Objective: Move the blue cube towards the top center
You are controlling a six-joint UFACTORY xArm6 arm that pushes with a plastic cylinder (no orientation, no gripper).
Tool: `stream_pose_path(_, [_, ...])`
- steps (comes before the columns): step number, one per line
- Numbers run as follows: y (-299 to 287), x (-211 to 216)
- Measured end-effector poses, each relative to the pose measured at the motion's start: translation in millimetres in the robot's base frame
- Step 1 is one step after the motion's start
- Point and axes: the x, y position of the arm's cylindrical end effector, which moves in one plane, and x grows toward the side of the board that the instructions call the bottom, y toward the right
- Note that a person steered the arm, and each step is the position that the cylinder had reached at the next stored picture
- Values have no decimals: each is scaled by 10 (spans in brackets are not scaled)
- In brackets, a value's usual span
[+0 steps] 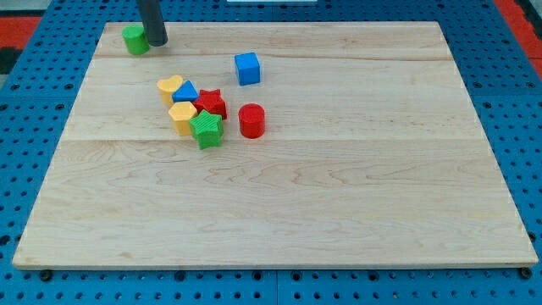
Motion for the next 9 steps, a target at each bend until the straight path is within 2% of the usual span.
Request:
stream_pose_path(1, [9,0])
stream_pose_path(3, [302,788])
stream_pose_path(4, [942,883])
stream_pose_path(6, [1932,851])
stream_pose_path(9, [1821,718])
